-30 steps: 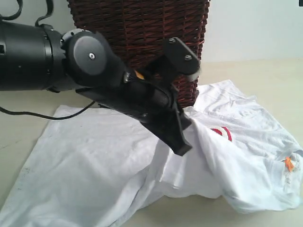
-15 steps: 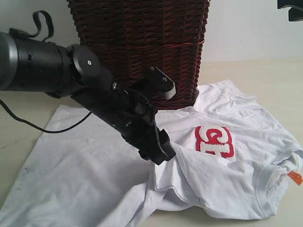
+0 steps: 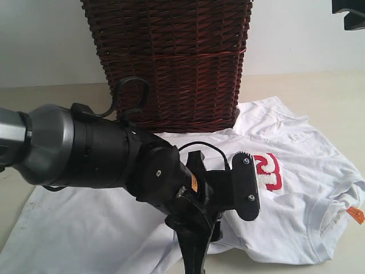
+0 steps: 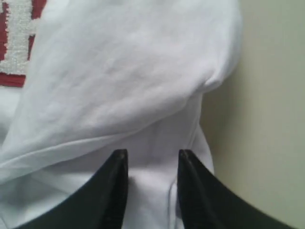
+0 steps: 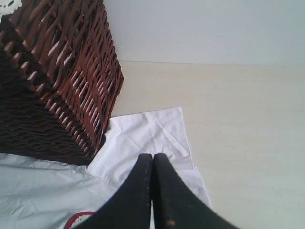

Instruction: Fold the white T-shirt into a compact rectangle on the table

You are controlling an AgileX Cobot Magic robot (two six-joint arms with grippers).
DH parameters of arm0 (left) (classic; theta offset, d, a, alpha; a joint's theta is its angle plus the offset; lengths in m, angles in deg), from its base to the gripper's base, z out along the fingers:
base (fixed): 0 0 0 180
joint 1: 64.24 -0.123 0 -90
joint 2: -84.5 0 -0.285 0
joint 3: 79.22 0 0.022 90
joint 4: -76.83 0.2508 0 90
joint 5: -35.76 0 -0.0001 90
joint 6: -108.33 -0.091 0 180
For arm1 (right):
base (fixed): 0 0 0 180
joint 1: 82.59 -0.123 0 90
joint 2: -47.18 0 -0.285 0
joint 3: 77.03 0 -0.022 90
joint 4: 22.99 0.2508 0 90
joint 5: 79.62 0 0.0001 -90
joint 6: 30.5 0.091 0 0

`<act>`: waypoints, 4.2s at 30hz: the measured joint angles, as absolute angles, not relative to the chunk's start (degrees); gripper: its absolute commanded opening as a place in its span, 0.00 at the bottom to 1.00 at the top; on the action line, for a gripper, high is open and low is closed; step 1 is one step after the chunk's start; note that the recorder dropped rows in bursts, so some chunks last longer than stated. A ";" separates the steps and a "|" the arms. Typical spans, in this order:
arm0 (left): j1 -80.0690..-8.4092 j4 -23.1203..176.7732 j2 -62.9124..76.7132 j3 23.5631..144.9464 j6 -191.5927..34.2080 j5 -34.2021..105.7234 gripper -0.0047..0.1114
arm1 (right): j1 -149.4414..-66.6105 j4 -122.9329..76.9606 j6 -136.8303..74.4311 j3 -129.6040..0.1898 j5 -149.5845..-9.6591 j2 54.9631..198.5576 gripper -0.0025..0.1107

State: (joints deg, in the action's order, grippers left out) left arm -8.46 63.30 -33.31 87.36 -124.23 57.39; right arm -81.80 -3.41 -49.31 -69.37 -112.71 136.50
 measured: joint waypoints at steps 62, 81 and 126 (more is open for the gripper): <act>13.04 48.00 -20.72 87.36 -130.10 88.62 0.04 | -86.17 -2.16 -56.32 -63.52 -123.66 152.59 0.02; 13.04 49.65 -20.72 87.36 -129.74 88.62 0.04 | -87.18 -19.75 -38.80 -71.67 -109.86 173.69 0.02; -45.89 64.34 -36.44 87.10 -87.45 70.97 0.04 | -87.25 -15.78 -40.62 -74.95 -116.65 173.33 0.02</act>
State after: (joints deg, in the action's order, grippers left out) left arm -45.89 64.34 -36.44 87.10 -87.45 70.97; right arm -87.25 -15.78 -40.62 -74.95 -116.65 173.33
